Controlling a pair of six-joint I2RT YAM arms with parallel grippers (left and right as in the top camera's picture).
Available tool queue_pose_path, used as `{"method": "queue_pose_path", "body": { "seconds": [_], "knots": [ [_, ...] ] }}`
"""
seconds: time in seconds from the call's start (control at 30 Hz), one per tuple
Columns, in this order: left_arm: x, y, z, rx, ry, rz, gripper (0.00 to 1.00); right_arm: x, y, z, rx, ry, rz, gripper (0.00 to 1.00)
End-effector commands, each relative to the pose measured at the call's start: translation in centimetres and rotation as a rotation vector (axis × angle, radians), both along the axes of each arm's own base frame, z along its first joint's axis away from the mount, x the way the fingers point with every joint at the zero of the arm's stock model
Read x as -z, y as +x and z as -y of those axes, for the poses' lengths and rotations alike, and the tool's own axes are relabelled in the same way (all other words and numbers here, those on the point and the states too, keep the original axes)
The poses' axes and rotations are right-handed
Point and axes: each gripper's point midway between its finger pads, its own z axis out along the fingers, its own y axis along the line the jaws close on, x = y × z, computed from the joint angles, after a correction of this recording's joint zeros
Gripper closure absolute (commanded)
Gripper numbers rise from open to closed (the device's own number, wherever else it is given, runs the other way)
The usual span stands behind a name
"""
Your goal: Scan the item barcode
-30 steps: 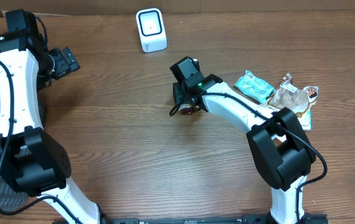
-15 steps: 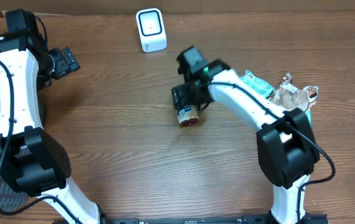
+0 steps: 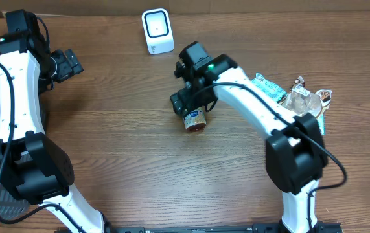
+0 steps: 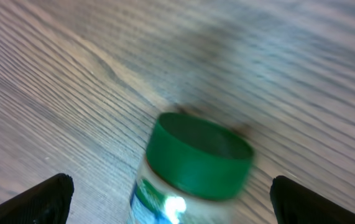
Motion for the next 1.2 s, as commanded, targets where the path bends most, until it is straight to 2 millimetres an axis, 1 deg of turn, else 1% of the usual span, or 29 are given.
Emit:
{"method": "queue_pose_path", "body": {
  "seconds": [0.0,0.1,0.23,0.43,0.63,0.7,0.73,0.77,0.8,0.87,0.93,1.1,1.17],
  "knots": [
    [0.4,0.0,0.0,-0.003,0.007,-0.01,0.0,2.4,0.2,-0.9,-0.051,-0.02,-0.013,0.0],
    [0.4,0.0,0.0,-0.003,0.007,-0.01,0.01,3.7,0.7,-0.6,-0.043,-0.052,-0.007,0.0],
    [0.4,0.0,0.0,-0.003,0.007,-0.01,0.0,4.8,1.4,0.1,-0.003,-0.091,0.004,0.0],
    [0.4,0.0,0.0,-0.003,0.007,-0.01,0.0,4.7,2.0,-0.1,-0.013,-0.08,0.03,0.0],
    [0.4,0.0,0.0,-0.003,0.007,-0.01,0.01,4.7,2.3,-0.2,-0.116,-0.087,0.062,0.01],
    [0.4,0.0,0.0,-0.003,0.007,-0.01,0.0,4.7,2.3,-0.3,-0.131,-0.087,0.069,0.06],
    [0.4,0.0,0.0,-0.003,0.007,-0.01,0.01,4.6,2.4,-0.2,-0.132,-0.087,0.071,0.1],
    [0.4,0.0,0.0,-0.003,0.007,-0.01,0.0,4.6,2.4,-0.2,-0.131,-0.088,0.07,0.16],
    [0.4,0.0,0.0,-0.003,0.007,-0.01,0.0,4.6,2.5,-0.1,-0.128,-0.088,0.071,0.25],
    [0.4,0.0,0.0,-0.003,0.007,-0.01,0.01,4.6,2.6,0.0,-0.124,-0.087,0.07,0.34],
    [0.4,0.0,0.0,-0.003,0.007,-0.01,0.0,4.6,2.7,0.1,-0.121,-0.087,0.071,0.48],
    [0.4,0.0,0.0,-0.003,0.007,-0.01,0.0,4.6,3.0,0.2,-0.115,-0.083,0.077,0.68],
    [0.4,0.0,0.0,-0.003,0.007,-0.01,0.01,4.4,3.3,0.0,-0.115,-0.076,0.09,0.74]
  ]
}}
